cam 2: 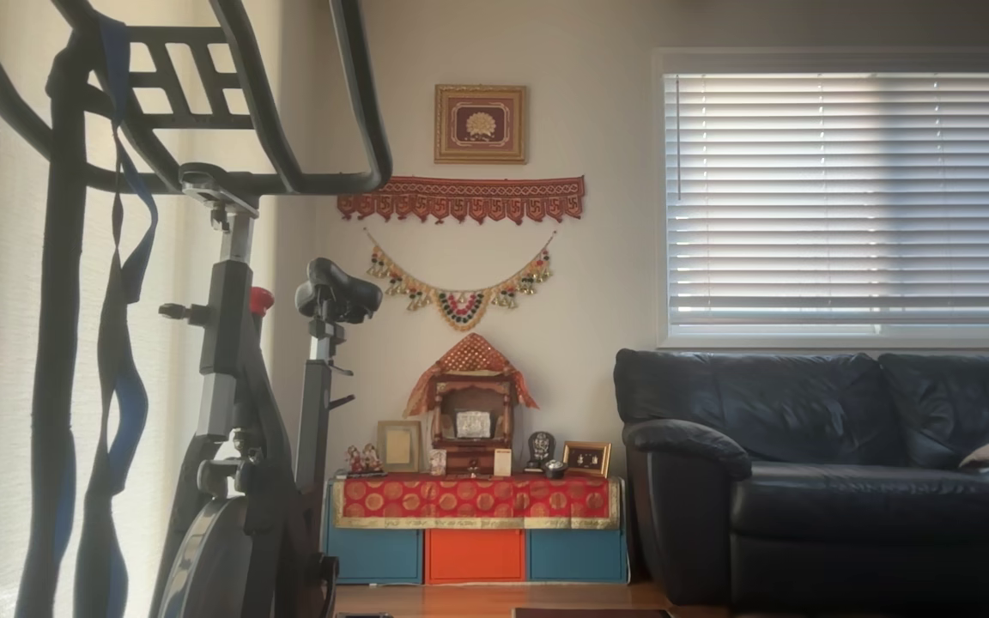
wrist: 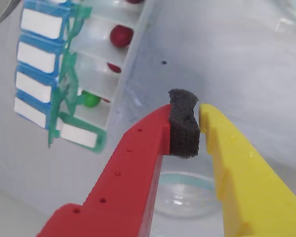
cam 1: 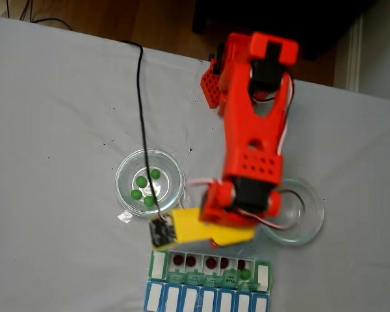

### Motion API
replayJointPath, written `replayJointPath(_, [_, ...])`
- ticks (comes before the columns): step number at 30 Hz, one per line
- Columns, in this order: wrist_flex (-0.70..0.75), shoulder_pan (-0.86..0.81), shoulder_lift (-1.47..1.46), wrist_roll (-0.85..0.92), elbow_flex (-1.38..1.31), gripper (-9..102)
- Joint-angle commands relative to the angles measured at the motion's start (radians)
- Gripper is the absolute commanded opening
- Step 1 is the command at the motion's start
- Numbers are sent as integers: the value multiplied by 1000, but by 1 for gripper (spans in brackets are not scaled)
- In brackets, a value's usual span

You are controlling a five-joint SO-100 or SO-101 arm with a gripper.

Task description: Sort medicines into box.

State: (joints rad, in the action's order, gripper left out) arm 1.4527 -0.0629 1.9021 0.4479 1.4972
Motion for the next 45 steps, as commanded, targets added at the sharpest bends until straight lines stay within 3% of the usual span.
replayJointPath(1, [-61, -83, 255, 132, 176, 1])
replayJointPath(4, [-117, -129, 328, 227, 342, 1])
replayJointPath(13, [-117, -241, 334, 370, 442, 1])
replayJointPath(36, [-192, -445, 11, 541, 279, 2])
replayJointPath(38, [-199, -453, 23, 560, 296, 4])
replayJointPath(41, [-219, -456, 32, 558, 313, 19])
replayJointPath(45, [-233, -459, 26, 557, 313, 21])
